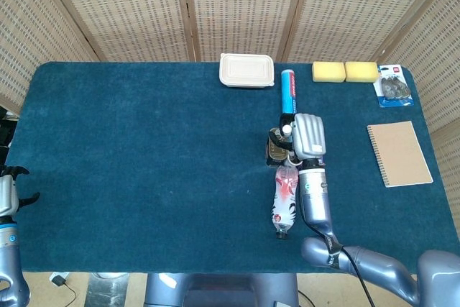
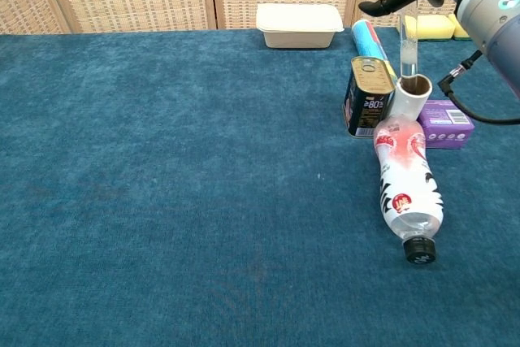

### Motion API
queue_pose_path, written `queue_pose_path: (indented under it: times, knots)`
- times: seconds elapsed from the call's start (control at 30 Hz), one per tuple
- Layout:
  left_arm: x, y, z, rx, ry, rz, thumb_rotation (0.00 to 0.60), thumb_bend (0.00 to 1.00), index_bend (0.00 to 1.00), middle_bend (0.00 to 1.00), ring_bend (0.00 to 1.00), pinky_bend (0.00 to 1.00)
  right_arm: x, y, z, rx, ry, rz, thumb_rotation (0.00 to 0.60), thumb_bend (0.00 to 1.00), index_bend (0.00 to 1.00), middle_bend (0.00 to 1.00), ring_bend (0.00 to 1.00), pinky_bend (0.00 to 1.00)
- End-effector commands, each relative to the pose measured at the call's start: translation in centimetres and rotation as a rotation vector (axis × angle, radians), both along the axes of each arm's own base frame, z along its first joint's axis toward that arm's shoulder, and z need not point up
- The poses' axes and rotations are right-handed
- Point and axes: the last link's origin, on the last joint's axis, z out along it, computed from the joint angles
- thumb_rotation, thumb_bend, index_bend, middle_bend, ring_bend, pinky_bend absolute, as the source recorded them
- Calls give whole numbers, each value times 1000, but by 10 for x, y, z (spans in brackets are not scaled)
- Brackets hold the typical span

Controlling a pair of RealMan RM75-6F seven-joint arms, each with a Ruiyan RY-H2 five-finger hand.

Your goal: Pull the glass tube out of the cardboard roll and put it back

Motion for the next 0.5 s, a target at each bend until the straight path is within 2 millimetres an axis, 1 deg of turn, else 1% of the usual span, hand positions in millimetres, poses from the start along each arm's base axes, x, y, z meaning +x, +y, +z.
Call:
queue_pose_path:
  times: [0.03,0.3,0.5]
  knots:
    - [0,0,0,0,0,0,599,106,399,370,201,295,2,0,3,-4,-4,4,600,293,790,934,969,874]
    - [0,0,0,0,0,0,600,107,399,371,201,295,8,0,8,-12,-21,17,600,293,790,935,970,876]
    - [0,0,0,0,0,0,600,107,399,371,201,295,22,-3,16,-22,-39,44,600,293,789,937,974,876]
